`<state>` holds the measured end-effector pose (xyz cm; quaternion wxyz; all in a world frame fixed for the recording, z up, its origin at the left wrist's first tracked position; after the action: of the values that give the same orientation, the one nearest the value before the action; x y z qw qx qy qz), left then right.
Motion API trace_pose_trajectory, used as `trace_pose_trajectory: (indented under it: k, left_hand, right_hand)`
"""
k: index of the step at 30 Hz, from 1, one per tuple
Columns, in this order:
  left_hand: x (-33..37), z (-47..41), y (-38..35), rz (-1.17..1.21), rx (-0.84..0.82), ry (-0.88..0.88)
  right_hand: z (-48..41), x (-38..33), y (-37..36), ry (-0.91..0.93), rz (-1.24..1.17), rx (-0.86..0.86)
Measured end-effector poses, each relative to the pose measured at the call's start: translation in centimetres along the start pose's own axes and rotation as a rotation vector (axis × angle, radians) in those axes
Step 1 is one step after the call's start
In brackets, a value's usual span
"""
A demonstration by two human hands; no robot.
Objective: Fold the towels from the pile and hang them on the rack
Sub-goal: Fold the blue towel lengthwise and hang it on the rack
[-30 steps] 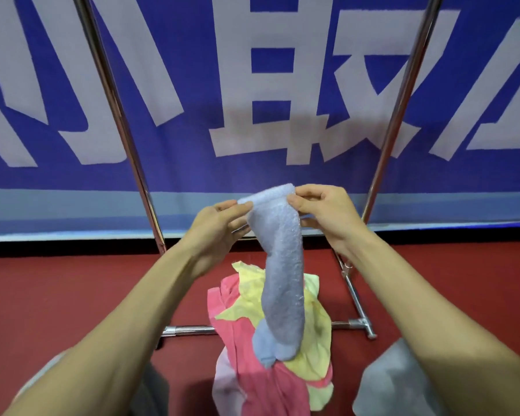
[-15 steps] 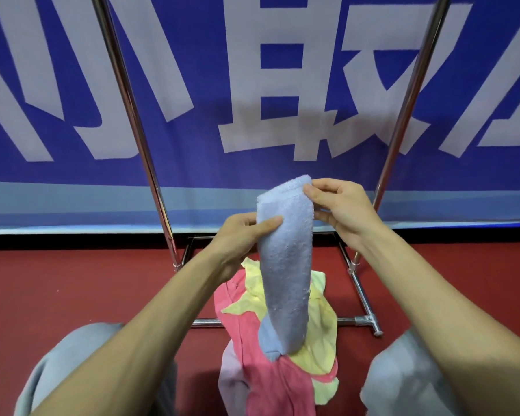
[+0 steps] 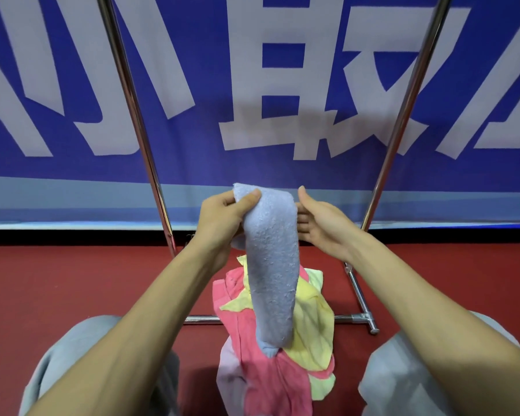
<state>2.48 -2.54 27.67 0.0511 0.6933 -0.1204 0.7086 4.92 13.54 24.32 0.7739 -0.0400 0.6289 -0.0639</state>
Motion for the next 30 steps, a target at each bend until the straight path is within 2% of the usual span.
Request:
trace_pose_trajectory:
  k: [3,9,12,18,21,24,27,30]
  left_hand:
    - [0.1,-0.2,1.3,0.102,0.068,0.036]
    - [-0.4,-0.2,2.7,0.286,0.175,0.153]
    - [-0.3,-0.3,3.2,0.282,0.207,0.156]
    - [-0.7,-0.1,3.0,0.334,0.224,0.191]
    - [-0.8,-0.5,2.6,0.212,0.179,0.159]
    - [-0.8,-1.1,0.8,-0.097,0.003,0.065]
    - [-2.0,-0.8,-1.1,-0.292,-0.179,0.077]
    - [-2.7,-0.7,-1.9,-0.362,-0.244,0.039]
  right_hand:
    - [0.4,0.5,-1.5,-0.029,0.047,-0.115]
    - [1.6,-0.2,-2.8,0.097,0.141,-0.276]
    - [1.4,-0.6,-2.1,0.141,0.218,-0.209]
    - [1.0,-1.8,-0.2,0.287,0.443,0.058]
    - [1.6,-3.5,0.3,0.405,0.476,0.185]
    - [2.1,-4.8,0.7,0.455,0.397,0.206]
    - [2.2,-4.8,1.6,0.411,0.209,0.212]
    - [1.8,-4.3,2.8,0.335,0.037,0.243]
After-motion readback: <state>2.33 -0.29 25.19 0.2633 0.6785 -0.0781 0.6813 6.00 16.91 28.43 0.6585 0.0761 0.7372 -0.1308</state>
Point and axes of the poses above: each hand's wrist, its own z-axis away from the middle knuckle, its own y-axis out of the back of the hand, x = y × z, the point moved 8 cm from there along -z, towards the middle knuckle, and after that the axes turned 1 degree about -x, right-handed, at the moved point
